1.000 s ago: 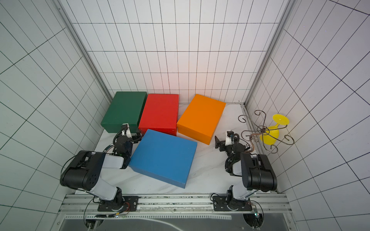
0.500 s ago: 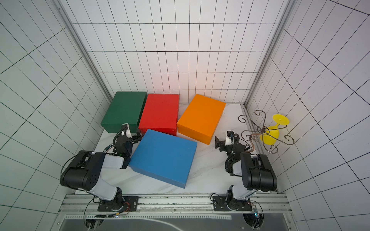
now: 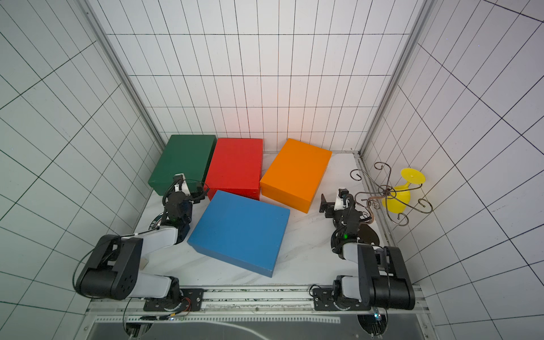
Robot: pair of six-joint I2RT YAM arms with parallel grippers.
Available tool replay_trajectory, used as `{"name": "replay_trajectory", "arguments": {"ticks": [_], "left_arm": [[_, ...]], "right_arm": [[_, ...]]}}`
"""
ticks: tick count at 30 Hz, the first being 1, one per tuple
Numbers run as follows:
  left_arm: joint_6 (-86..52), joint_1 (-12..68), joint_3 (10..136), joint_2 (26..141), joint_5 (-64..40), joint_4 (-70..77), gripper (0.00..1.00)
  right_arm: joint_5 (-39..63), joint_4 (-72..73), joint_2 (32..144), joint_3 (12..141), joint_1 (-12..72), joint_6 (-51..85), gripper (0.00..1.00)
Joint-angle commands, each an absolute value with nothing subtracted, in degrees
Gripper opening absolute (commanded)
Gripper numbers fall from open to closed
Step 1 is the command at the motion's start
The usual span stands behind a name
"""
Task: Stack the shoeboxes
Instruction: Pick up the shoebox from the center of the board.
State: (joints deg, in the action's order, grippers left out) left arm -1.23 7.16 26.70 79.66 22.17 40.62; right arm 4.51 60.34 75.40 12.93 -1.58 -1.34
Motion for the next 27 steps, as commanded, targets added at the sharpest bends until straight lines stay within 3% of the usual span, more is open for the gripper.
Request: {"name": "replay_trajectory", "arguments": {"ticks": [1, 6, 11, 16, 19, 27], "left_arm": [[-4.4, 7.8, 28.2, 77.1, 28.7, 31.9, 0.97], [-10.8, 8.3, 29.9, 74.6, 36.8, 24.3, 0.97], [-10.8, 15.2, 32.0, 70.3, 45.6, 20.3, 0.98], [-40.4, 15.9, 43.3, 65.5, 53.8, -12.6, 0.98], [-50.9, 15.6, 49.1, 63.2, 49.5, -28.4, 0.98], [-40.2, 15.3, 51.7, 53.7, 30.4, -33.8, 0.98]], "right_arm": [[-3.9, 53.1, 72.6, 16.9, 3.1, -1.9, 0.99], [-14.3, 44.5, 66.6, 19.1, 11.2, -2.0, 0.99], [-19.2, 35.4, 58.2, 21.6, 16.8, 4.0, 0.99], [-13.2, 26.5, 55.8, 25.9, 21.7, 8.8, 0.99], [-13.8, 17.3, 57.4, 30.9, 25.0, 13.2, 0.99], [-13.8, 4.3, 56.2, 36.5, 39.2, 17.2, 0.99]]}}
